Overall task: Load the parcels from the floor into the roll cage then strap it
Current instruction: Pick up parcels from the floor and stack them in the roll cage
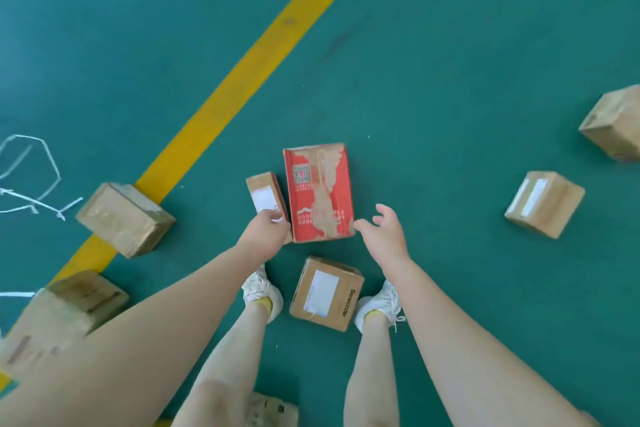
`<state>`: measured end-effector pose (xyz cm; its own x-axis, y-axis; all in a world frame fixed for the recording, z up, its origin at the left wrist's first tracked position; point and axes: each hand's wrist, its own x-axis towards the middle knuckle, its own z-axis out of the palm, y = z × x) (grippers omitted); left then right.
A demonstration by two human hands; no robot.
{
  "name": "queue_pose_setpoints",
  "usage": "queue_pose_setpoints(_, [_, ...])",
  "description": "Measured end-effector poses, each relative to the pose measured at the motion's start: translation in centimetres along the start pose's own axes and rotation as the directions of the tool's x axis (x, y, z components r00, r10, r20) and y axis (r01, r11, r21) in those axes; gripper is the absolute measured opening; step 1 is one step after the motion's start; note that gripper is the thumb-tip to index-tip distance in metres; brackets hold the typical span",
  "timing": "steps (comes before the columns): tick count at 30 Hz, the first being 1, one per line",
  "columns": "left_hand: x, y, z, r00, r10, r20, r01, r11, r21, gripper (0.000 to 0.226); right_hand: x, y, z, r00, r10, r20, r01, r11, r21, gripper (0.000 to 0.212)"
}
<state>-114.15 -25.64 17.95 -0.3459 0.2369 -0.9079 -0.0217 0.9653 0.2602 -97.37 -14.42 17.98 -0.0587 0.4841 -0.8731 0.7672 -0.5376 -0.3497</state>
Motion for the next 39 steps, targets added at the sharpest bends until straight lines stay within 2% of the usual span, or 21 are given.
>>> queue_pose_setpoints(5, [9.1, -4.1, 5.2, 0.996, -0.069, 0.048, 0.068, 0.997, 0.022, 0.045, 9.2, 5.1, 3.7, 0.998, 0.051, 0.036, -0.049, 0.997, -0.053, 0.070])
queue_pose_setpoints(11, [16.7, -7.4, 10.6, 0.994, -0.102, 0.032, 0.104, 0.993, -0.059, 0.048, 17.5, 10.1, 6.7, 0.992, 0.102, 0.080, -0.097, 0.994, -0.057, 0.079])
queue_pose_setpoints(14, [19.5, -8.5, 12.6, 0.993, -0.121, 0.000, 0.119, 0.984, -0.132, 0.031, 20.2, 12.1, 7.9, 0.987, 0.116, 0.108, -0.114, 0.993, -0.031, 0.083])
queue_pose_setpoints(16, [20.3, -8.8, 13.5, 0.991, -0.130, -0.025, 0.124, 0.978, -0.165, 0.020, 21.2, 13.2, 8.6, 0.986, 0.106, 0.126, -0.104, 0.994, -0.024, 0.070])
queue_pose_setpoints(18, [20.6, -8.8, 14.2, 0.991, -0.129, -0.047, 0.117, 0.974, -0.194, 0.020, 21.5, 13.6, 8.9, 0.987, 0.083, 0.140, -0.083, 0.997, -0.004, 0.052])
queue_pose_setpoints(21, [19.8, -8.4, 14.5, 0.988, -0.145, -0.057, 0.127, 0.962, -0.243, 0.020, 20.7, 13.6, 8.8, 0.985, 0.081, 0.151, -0.090, 0.995, 0.050, 0.048])
queue_pose_setpoints(26, [15.9, -5.9, 14.1, 0.975, -0.143, -0.172, 0.094, 0.960, -0.266, 0.028, 17.8, 12.3, 5.7, 0.992, 0.079, 0.103, -0.088, 0.992, 0.090, 0.075])
queue_pose_setpoints(29, [13.4, -3.2, 14.1, 0.966, -0.146, -0.211, 0.080, 0.953, -0.292, 0.031, 15.9, 11.7, 3.3, 0.986, 0.136, 0.091, -0.151, 0.972, 0.182, 0.064])
queue_pose_setpoints(32, [10.6, -0.2, 15.3, 0.973, -0.142, -0.184, 0.085, 0.954, -0.289, 0.037, 13.6, 11.7, 0.4, 0.973, 0.193, 0.123, -0.227, 0.893, 0.390, 0.053])
queue_pose_setpoints(35, [7.7, 2.9, 17.4, 0.979, -0.160, -0.129, 0.119, 0.954, -0.277, 0.050, 11.2, 12.8, -3.5, 0.962, 0.230, 0.149, -0.274, 0.778, 0.565, 0.025])
queue_pose_setpoints(39, [2.5, 7.6, 21.0, 0.990, -0.140, -0.004, 0.136, 0.970, -0.203, 0.049, 6.6, 14.5, -10.0, 0.951, 0.283, 0.122, -0.287, 0.666, 0.689, 0.035])
